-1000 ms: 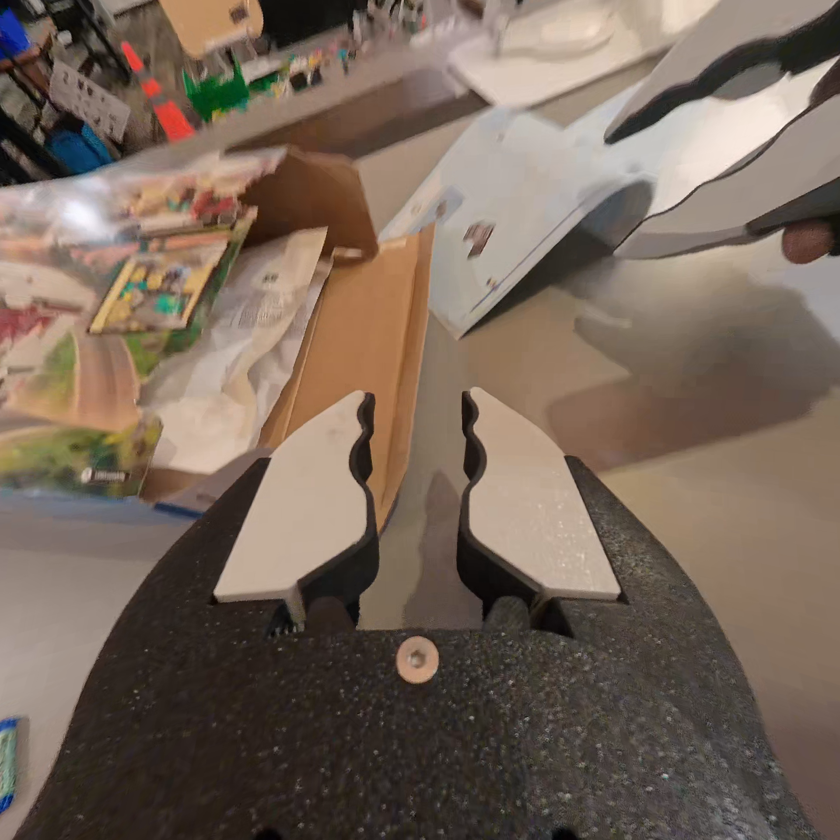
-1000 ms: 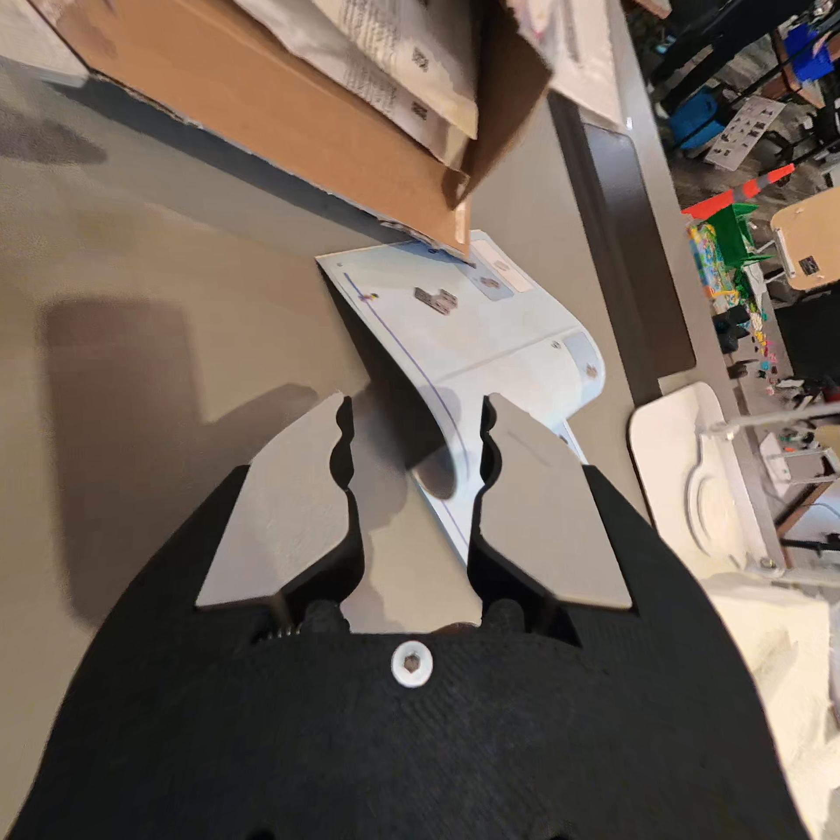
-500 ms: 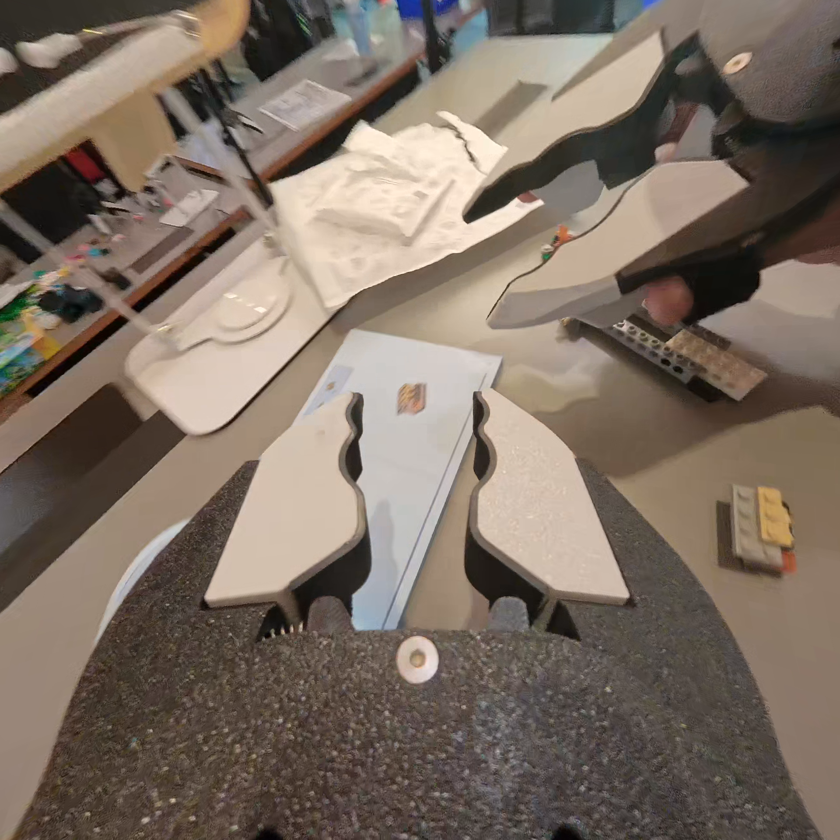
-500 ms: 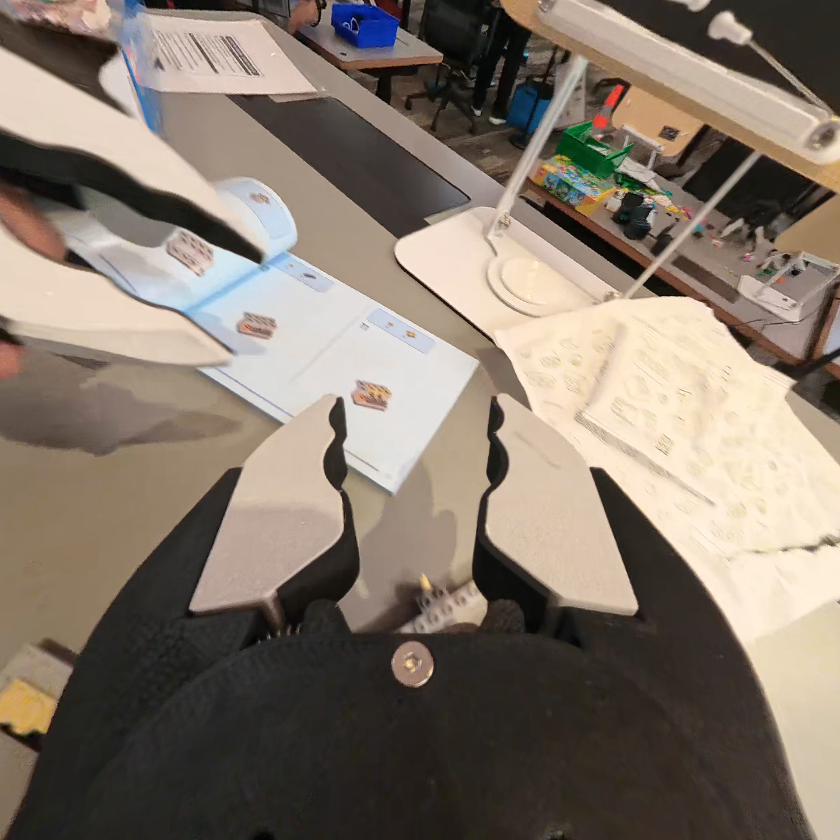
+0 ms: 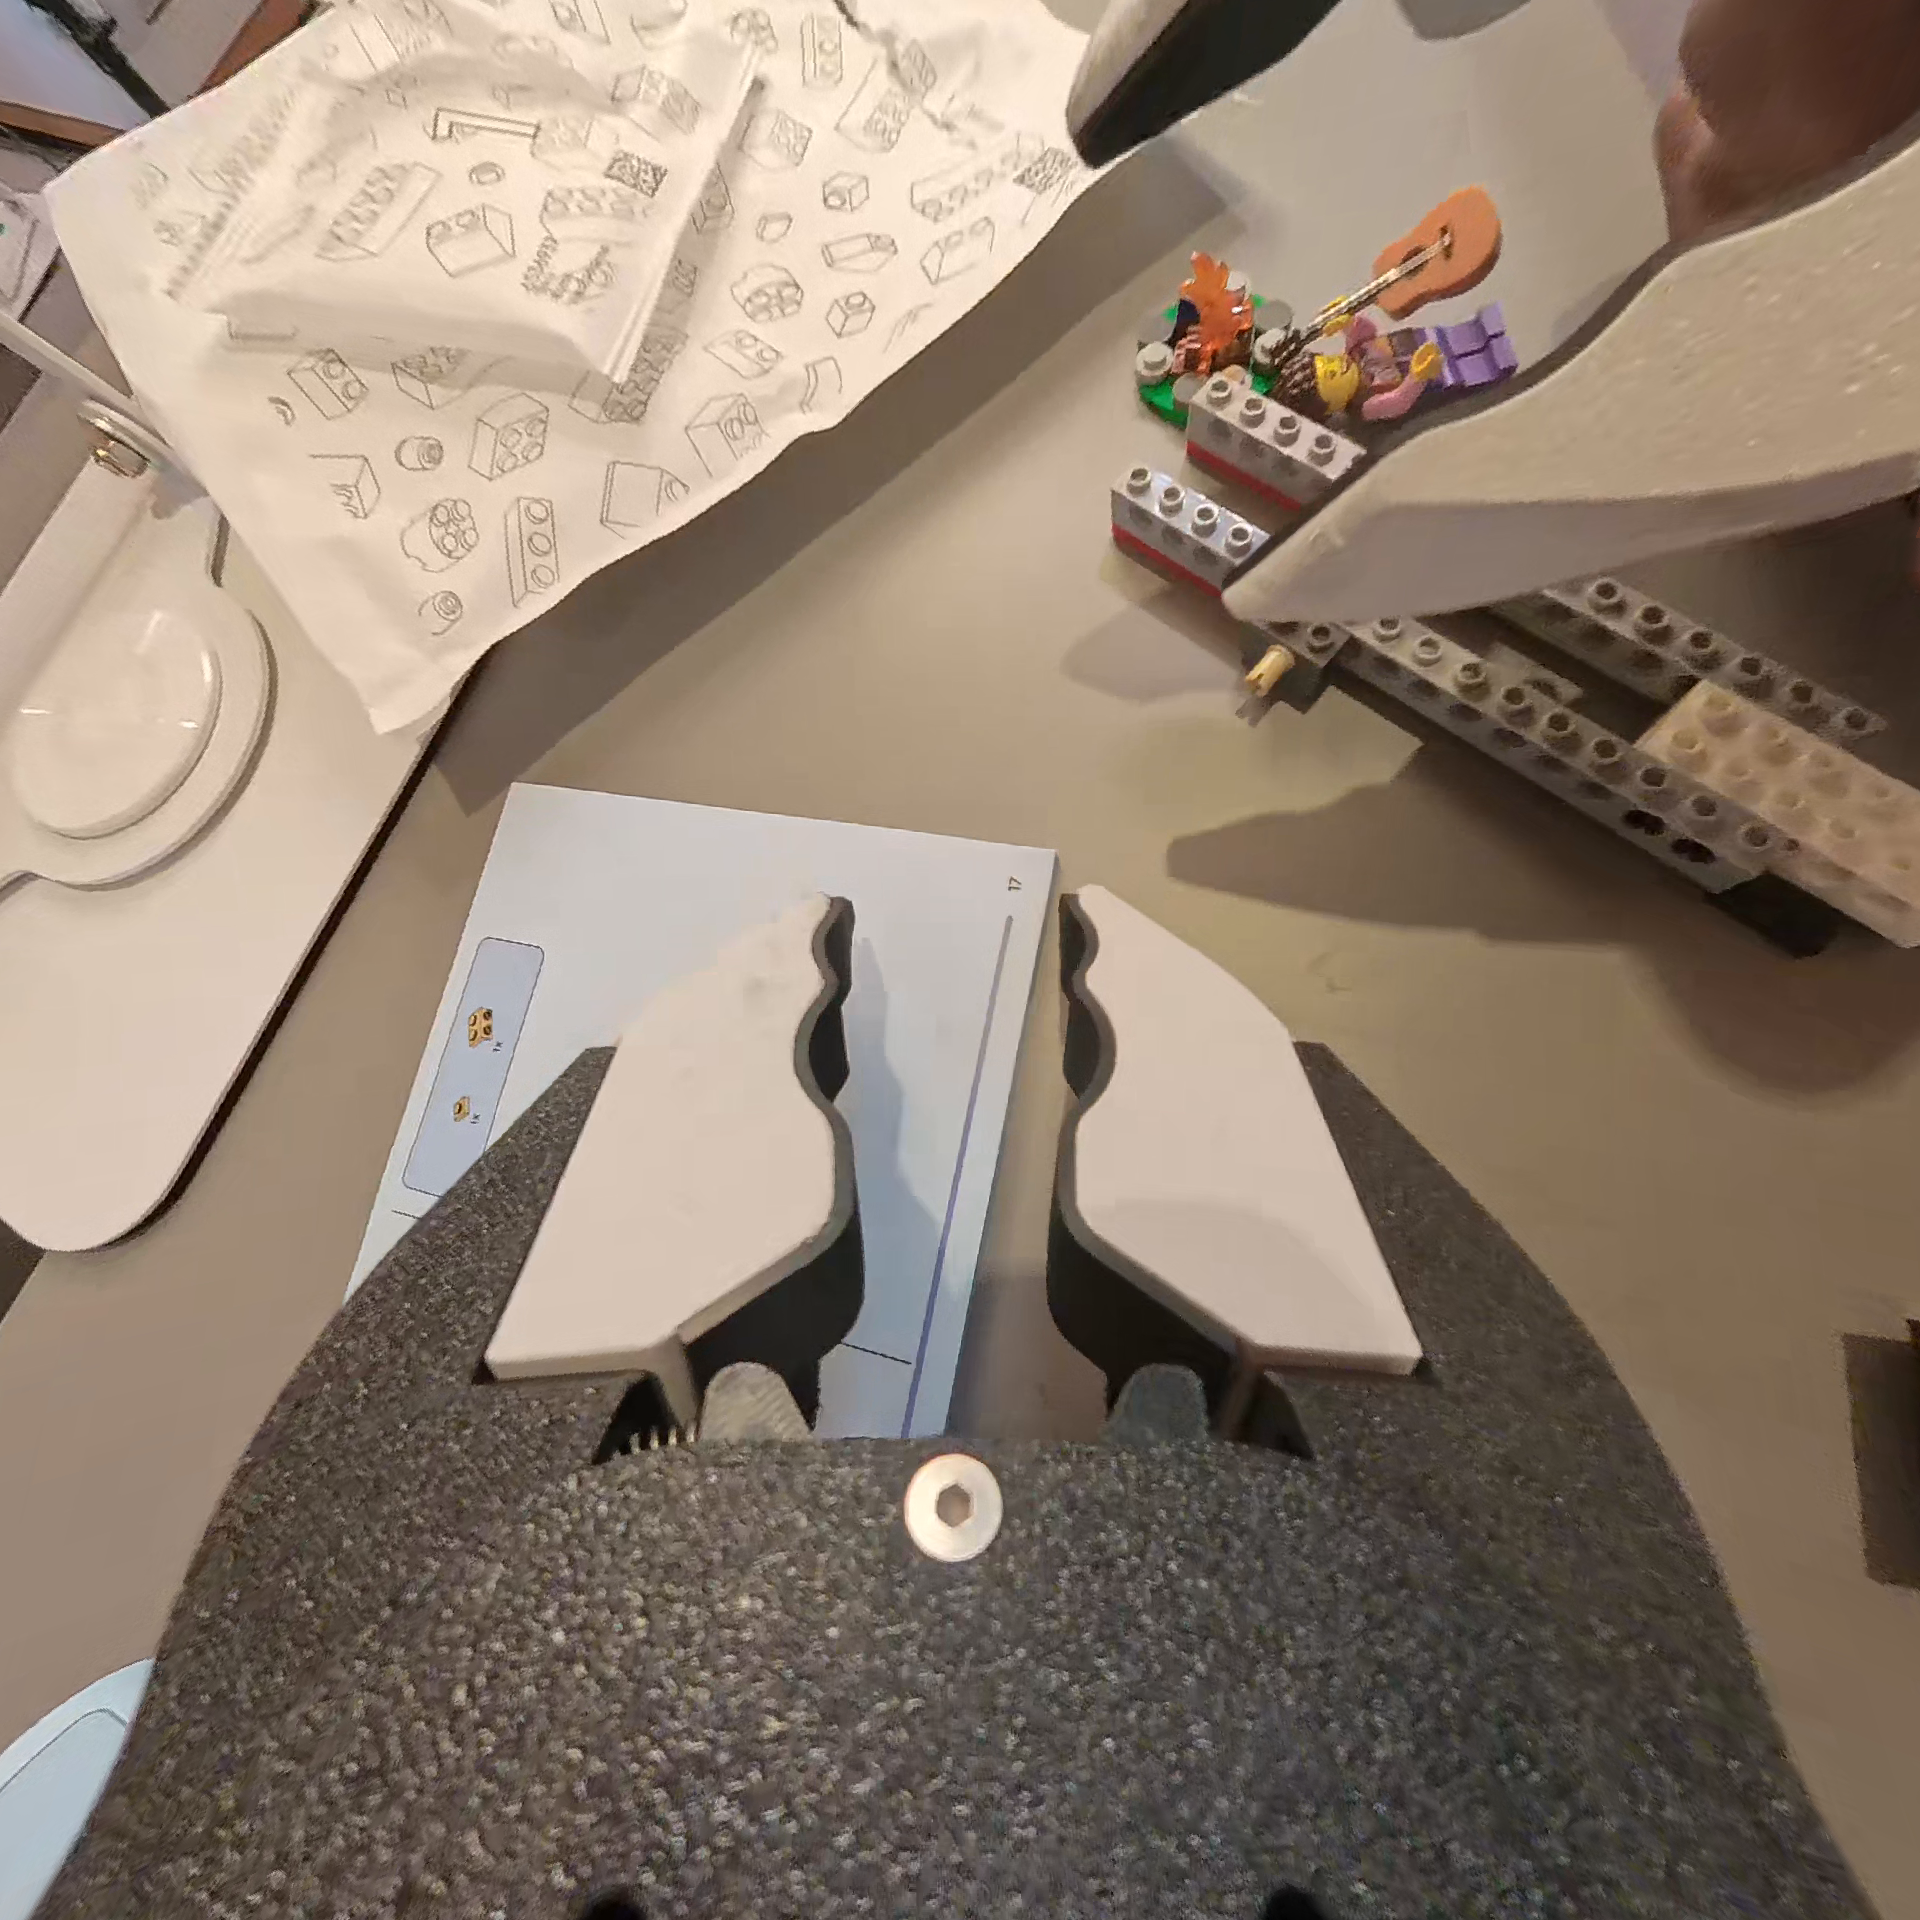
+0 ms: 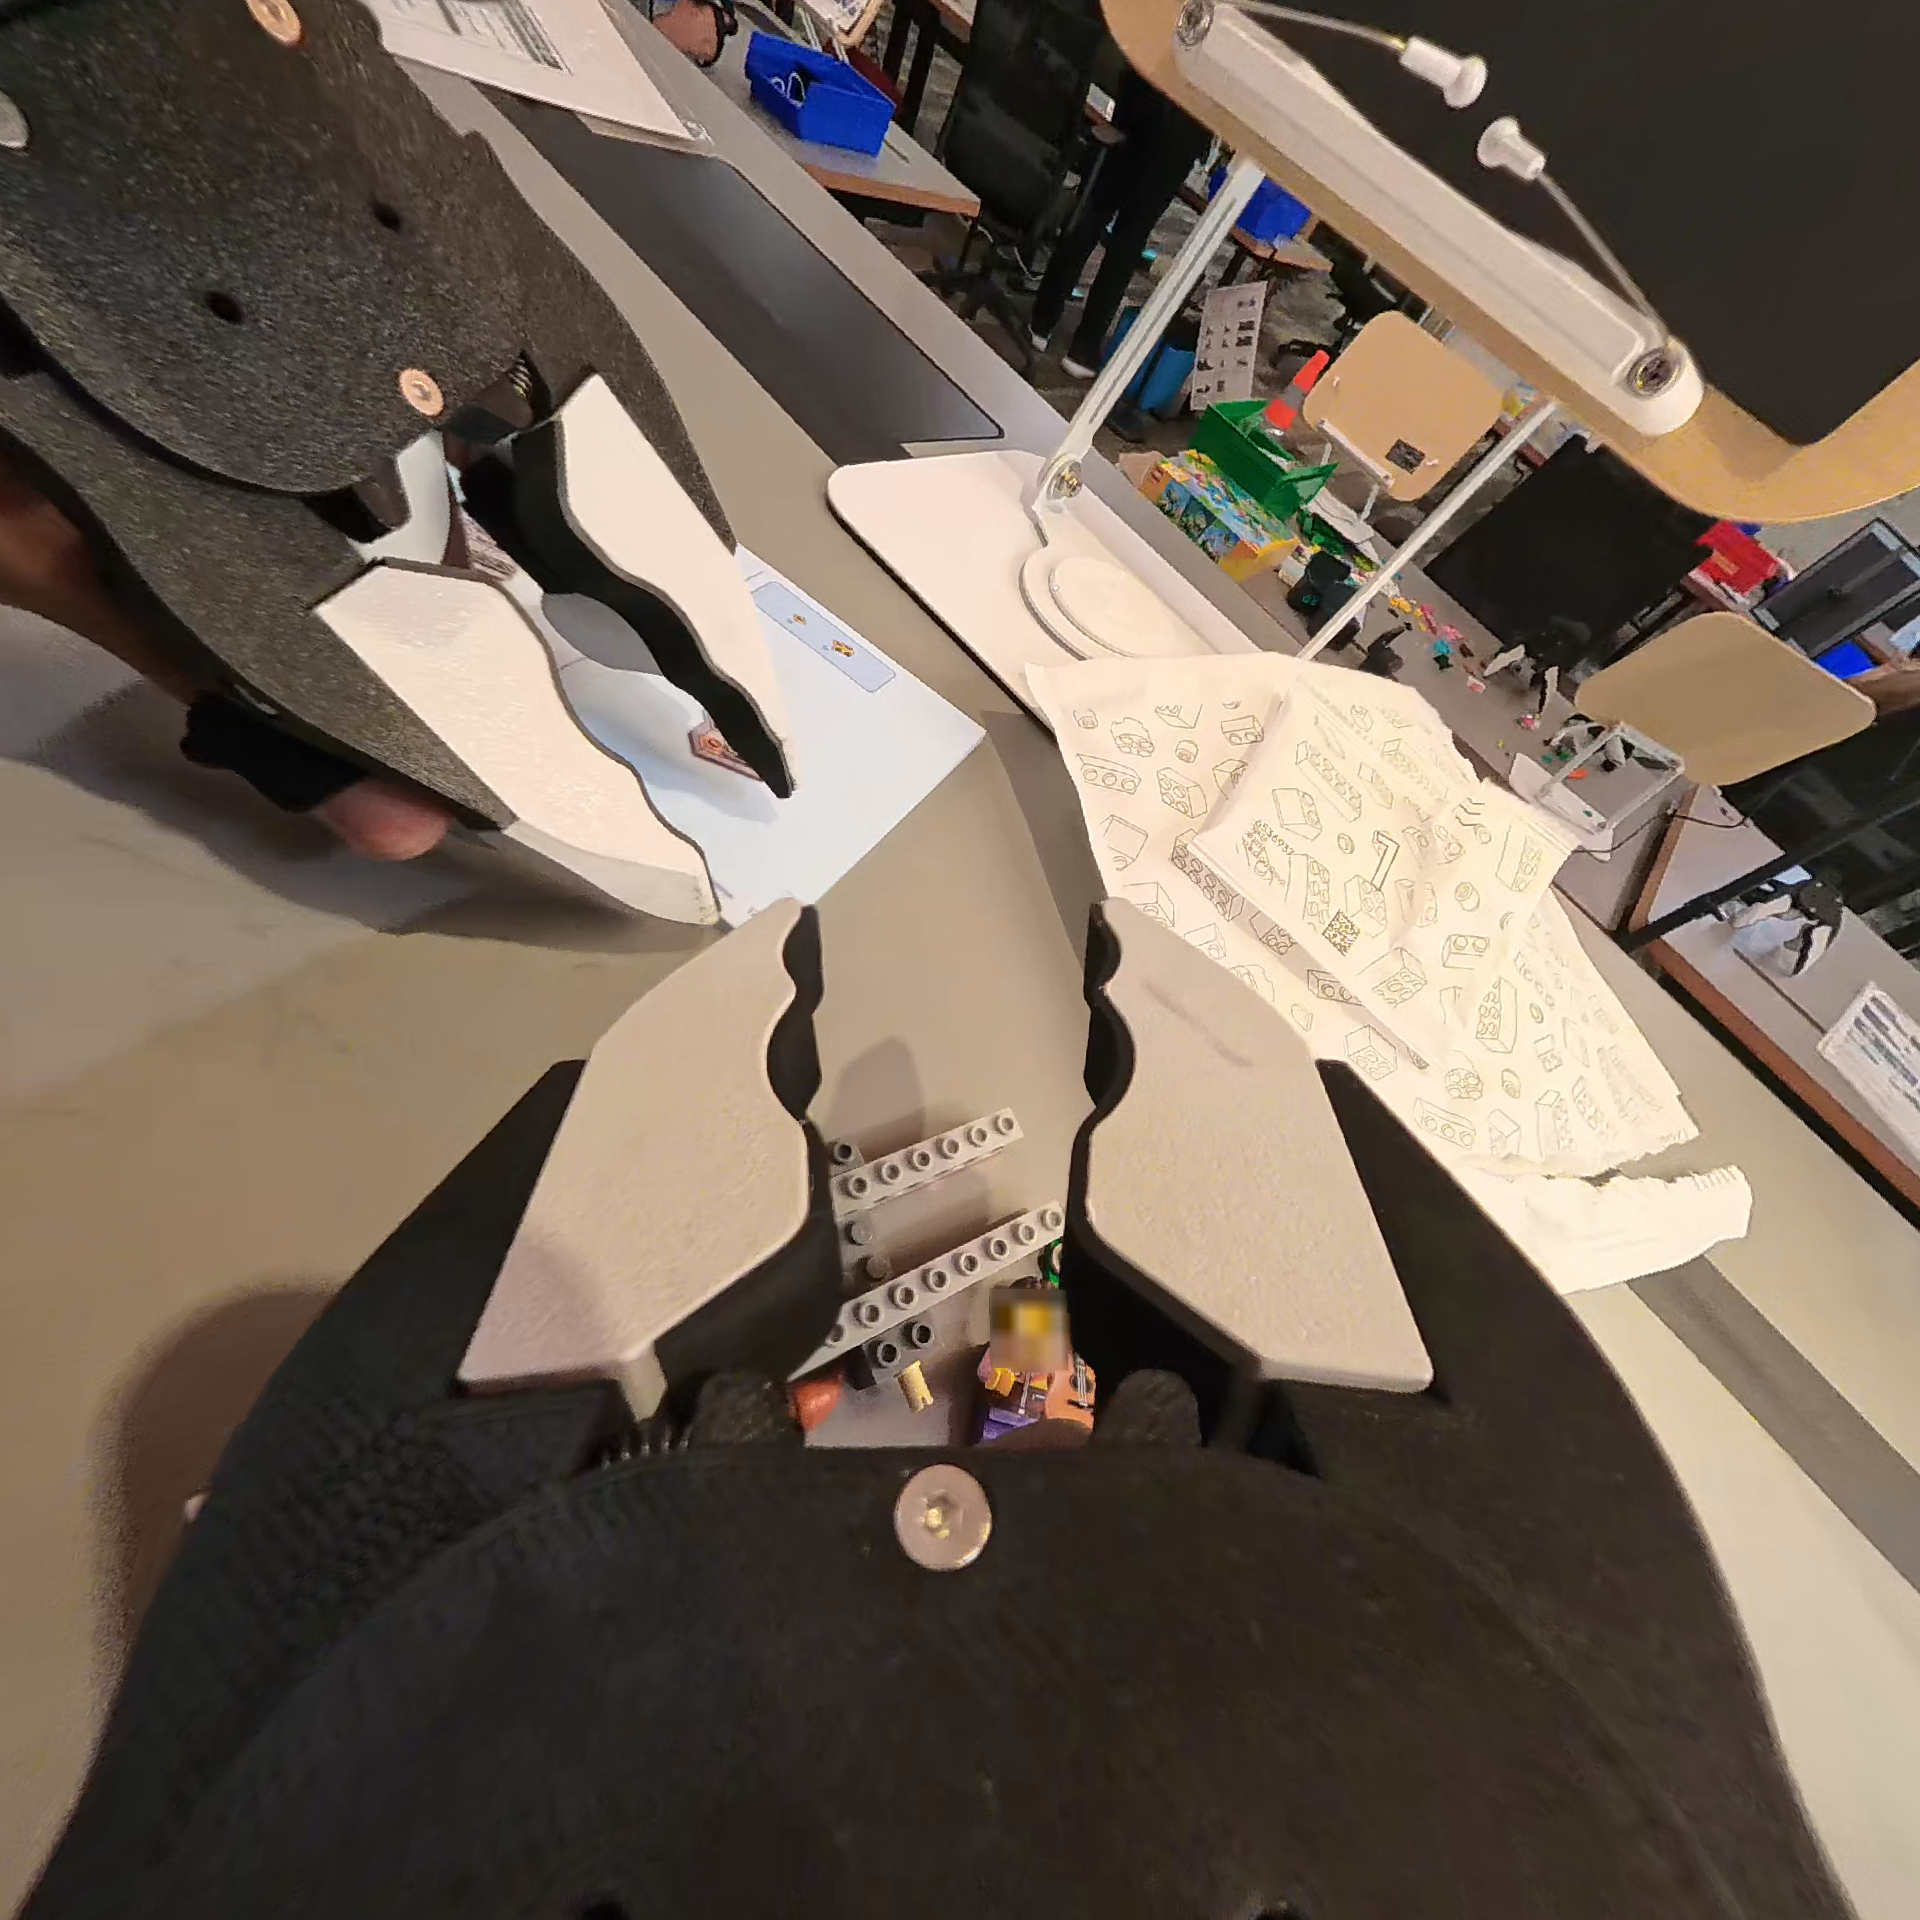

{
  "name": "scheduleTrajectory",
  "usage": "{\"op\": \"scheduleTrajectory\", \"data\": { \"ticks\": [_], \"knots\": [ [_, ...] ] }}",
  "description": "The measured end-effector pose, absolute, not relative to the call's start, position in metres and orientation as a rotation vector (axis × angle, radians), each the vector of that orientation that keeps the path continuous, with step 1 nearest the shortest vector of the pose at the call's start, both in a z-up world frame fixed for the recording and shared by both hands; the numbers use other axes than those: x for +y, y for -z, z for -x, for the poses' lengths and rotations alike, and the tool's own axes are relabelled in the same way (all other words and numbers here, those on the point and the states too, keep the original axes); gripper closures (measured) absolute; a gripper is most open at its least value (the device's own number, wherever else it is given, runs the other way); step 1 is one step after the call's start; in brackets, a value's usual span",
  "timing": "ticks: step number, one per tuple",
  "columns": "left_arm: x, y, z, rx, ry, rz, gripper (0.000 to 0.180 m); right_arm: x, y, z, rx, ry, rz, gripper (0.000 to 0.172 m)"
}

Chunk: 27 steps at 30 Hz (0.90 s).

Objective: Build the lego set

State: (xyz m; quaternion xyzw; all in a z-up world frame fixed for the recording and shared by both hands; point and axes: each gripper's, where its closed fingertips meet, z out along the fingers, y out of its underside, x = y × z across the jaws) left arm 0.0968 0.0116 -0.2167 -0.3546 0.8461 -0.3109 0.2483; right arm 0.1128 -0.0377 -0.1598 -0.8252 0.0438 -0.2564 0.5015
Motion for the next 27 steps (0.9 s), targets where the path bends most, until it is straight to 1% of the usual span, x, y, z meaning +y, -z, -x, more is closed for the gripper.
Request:
{"op": "scheduleTrajectory", "data": {
  "ticks": [16,27],
  "knots": [
    [0.0159,0.2231,-0.0995,2.29,0.834,1.065,0.148,-0.0398,0.1685,-0.1165,0.104,0.654,2.035,0.126],
    [0.0121,0.2235,-0.0979,2.3,0.794,1.019,0.148,-0.0408,0.1687,-0.1162,0.104,0.662,2.044,0.126]
  ]
}}
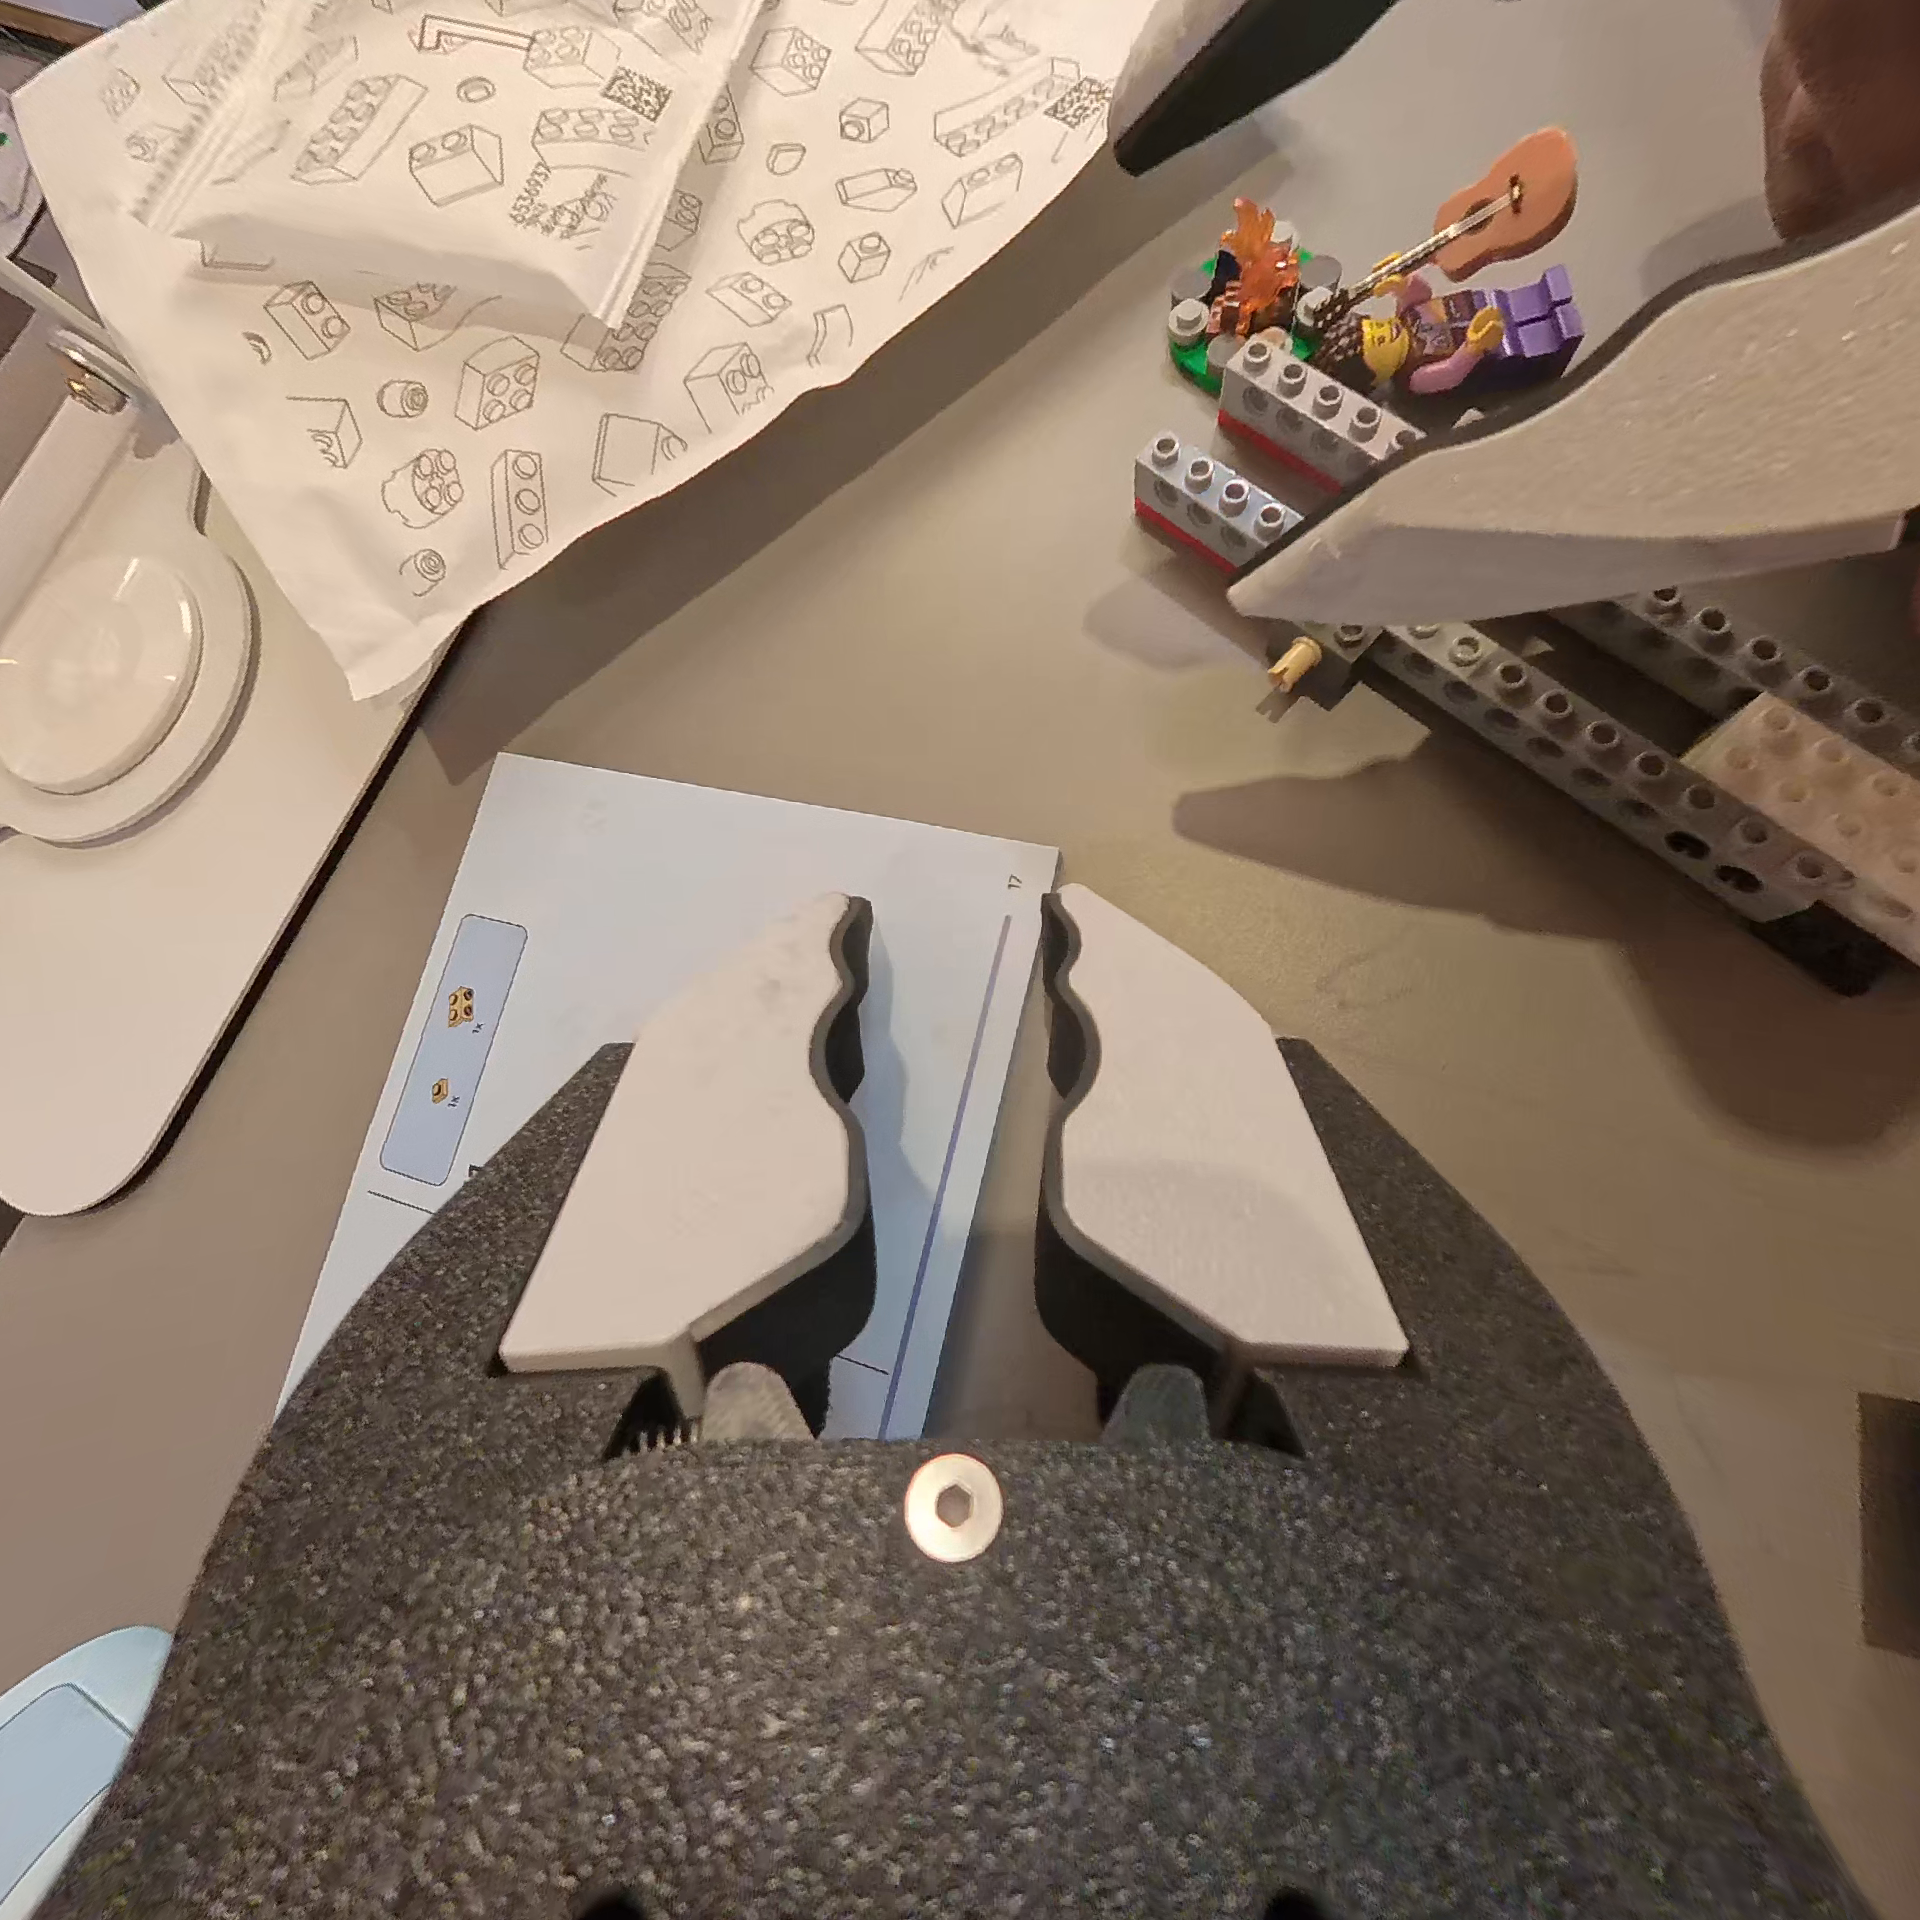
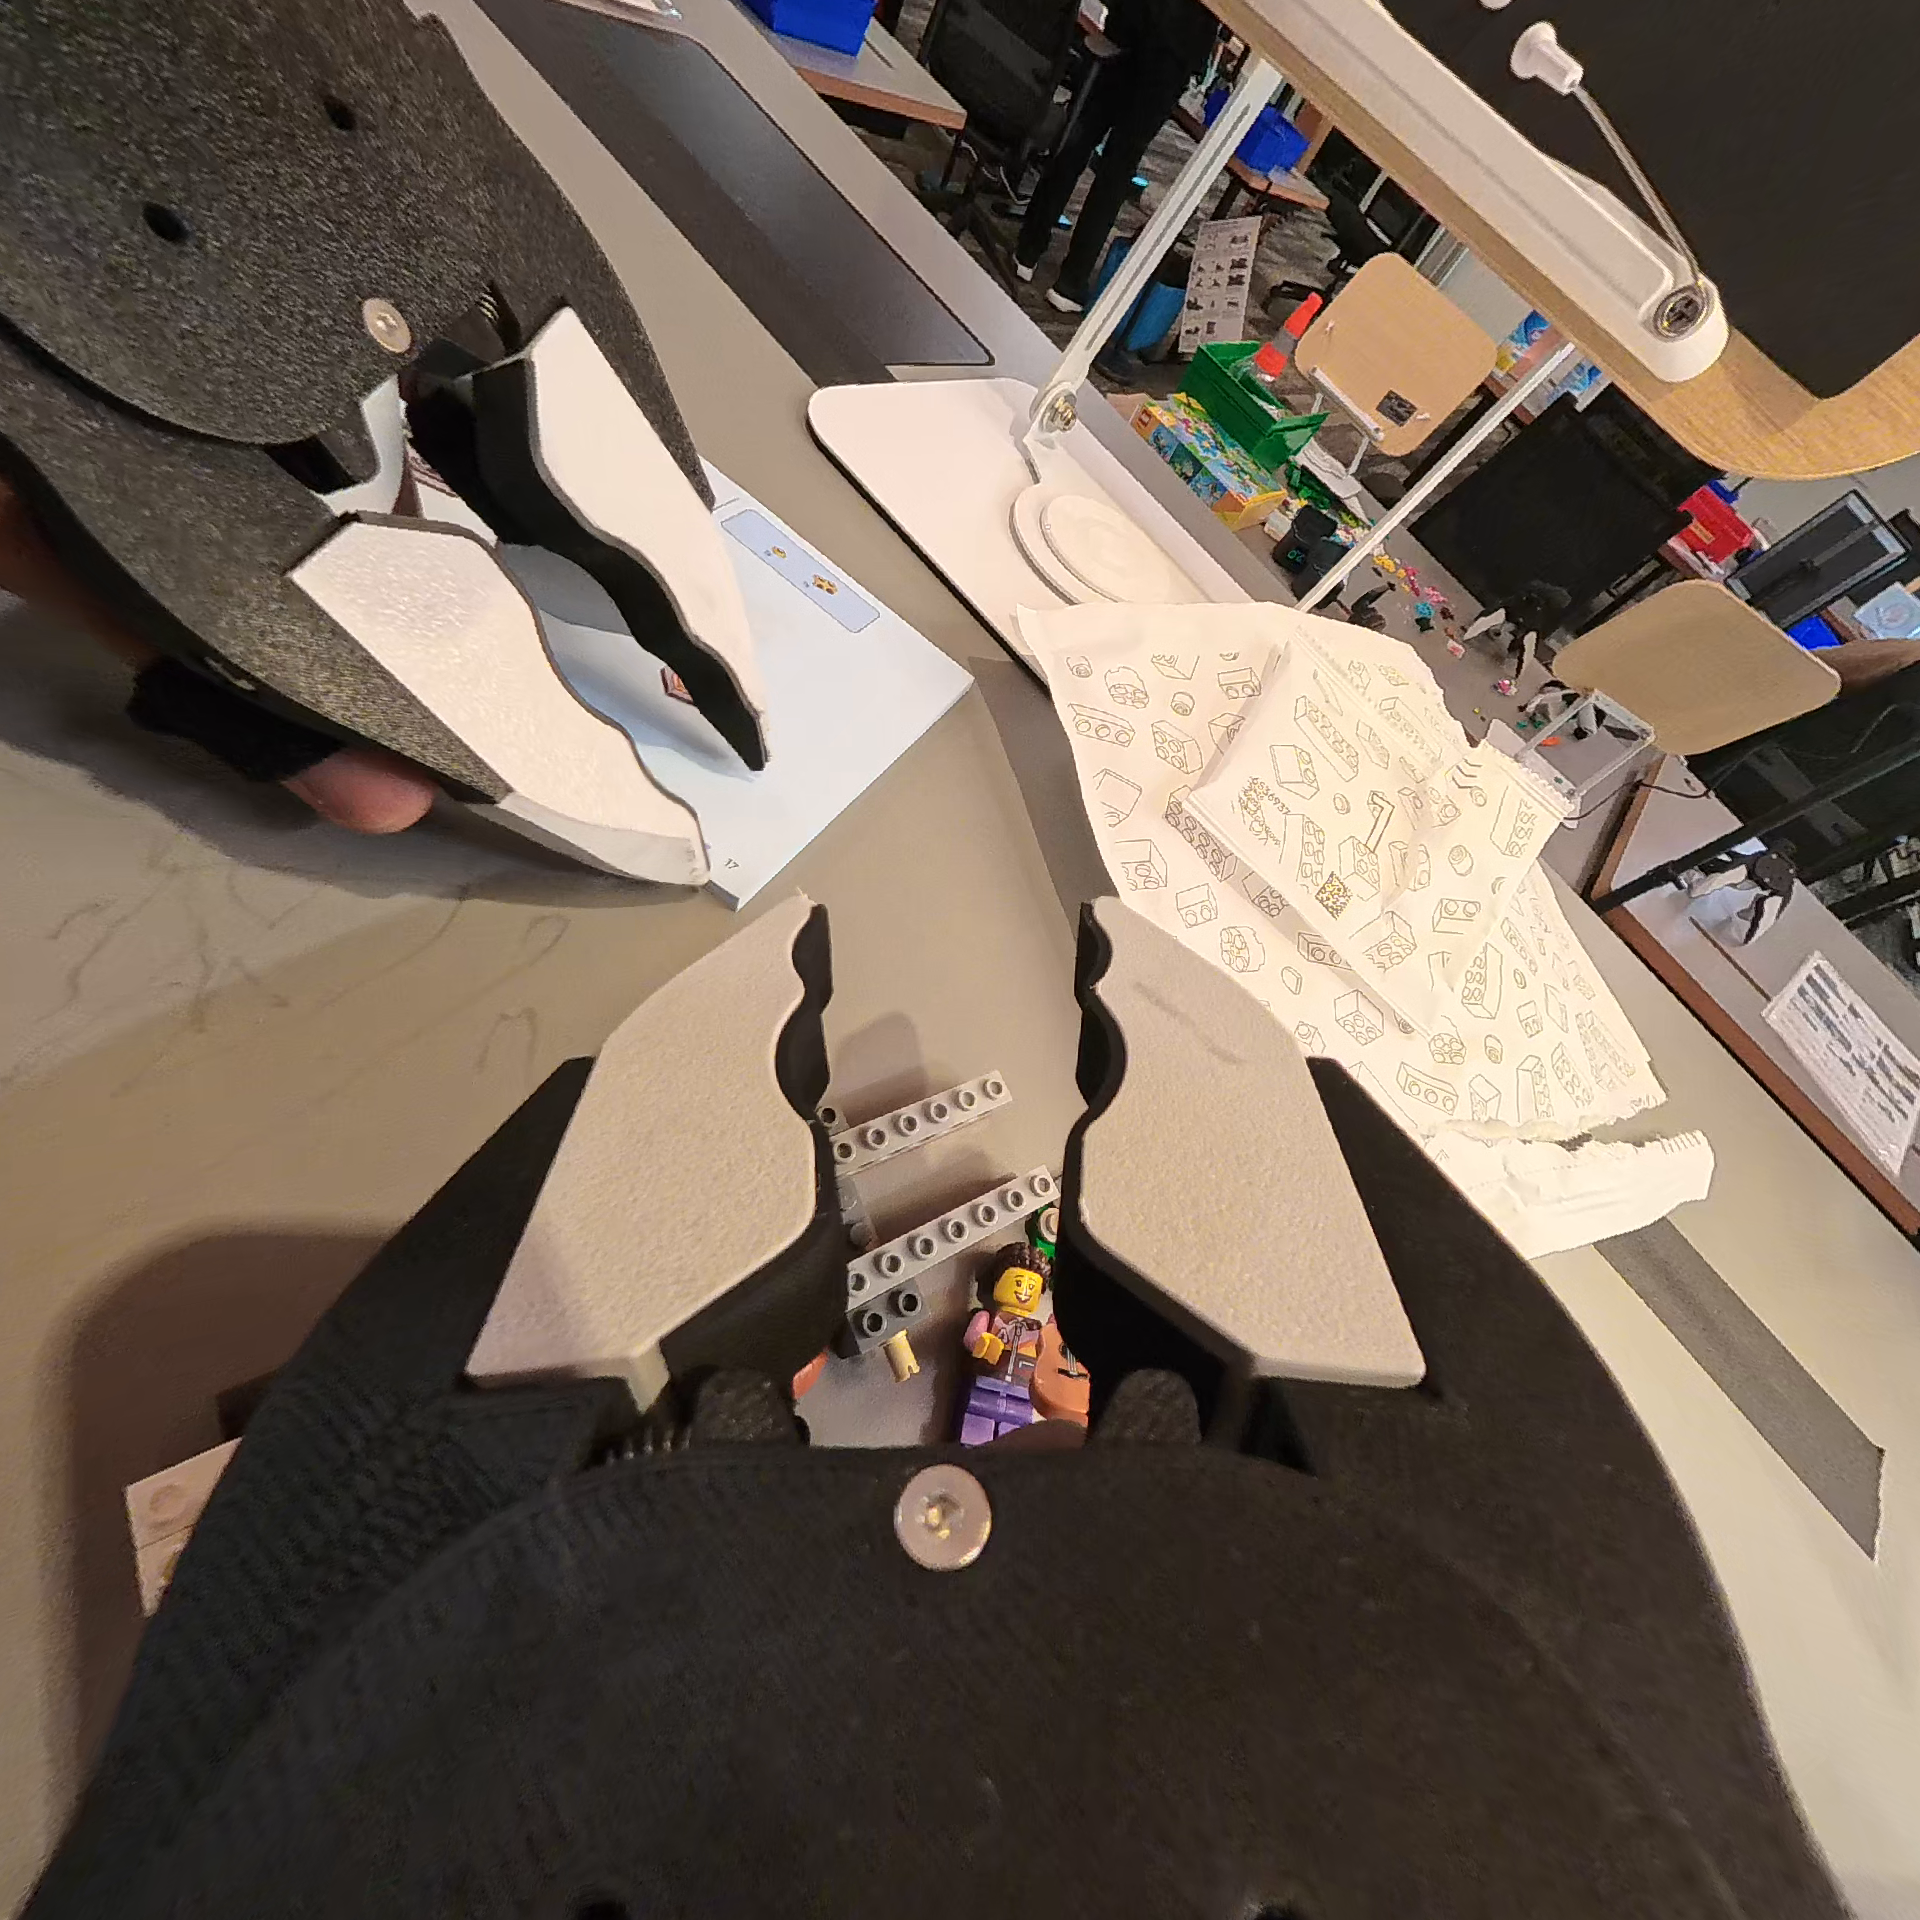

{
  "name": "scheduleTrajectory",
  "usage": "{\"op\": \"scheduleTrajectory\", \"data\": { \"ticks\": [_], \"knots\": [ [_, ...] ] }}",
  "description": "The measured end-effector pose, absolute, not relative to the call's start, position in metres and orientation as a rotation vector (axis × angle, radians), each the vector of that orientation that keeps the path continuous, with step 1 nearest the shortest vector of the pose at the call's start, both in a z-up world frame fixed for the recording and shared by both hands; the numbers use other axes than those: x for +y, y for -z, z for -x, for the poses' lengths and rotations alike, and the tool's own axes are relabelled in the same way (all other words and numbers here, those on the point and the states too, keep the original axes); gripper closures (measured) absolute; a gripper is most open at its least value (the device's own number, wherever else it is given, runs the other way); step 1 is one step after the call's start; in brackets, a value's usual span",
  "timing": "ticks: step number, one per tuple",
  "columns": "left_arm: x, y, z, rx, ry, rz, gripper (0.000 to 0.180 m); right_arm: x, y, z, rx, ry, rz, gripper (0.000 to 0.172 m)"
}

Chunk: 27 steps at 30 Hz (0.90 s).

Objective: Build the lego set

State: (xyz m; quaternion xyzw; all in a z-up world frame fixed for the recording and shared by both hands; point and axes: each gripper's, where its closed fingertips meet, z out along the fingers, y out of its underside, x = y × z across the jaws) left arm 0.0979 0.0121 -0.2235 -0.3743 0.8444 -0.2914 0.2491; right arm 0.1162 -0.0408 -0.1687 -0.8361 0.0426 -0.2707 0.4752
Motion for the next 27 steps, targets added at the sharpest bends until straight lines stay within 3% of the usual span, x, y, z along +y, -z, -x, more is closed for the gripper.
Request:
{"op": "scheduleTrajectory", "data": {
  "ticks": [27],
  "knots": [
    [0.0147,0.2145,-0.0985,2.253,0.864,1.075,0.148,-0.0386,0.1696,-0.1136,0.092,0.675,2.074,0.13]
  ]
}}
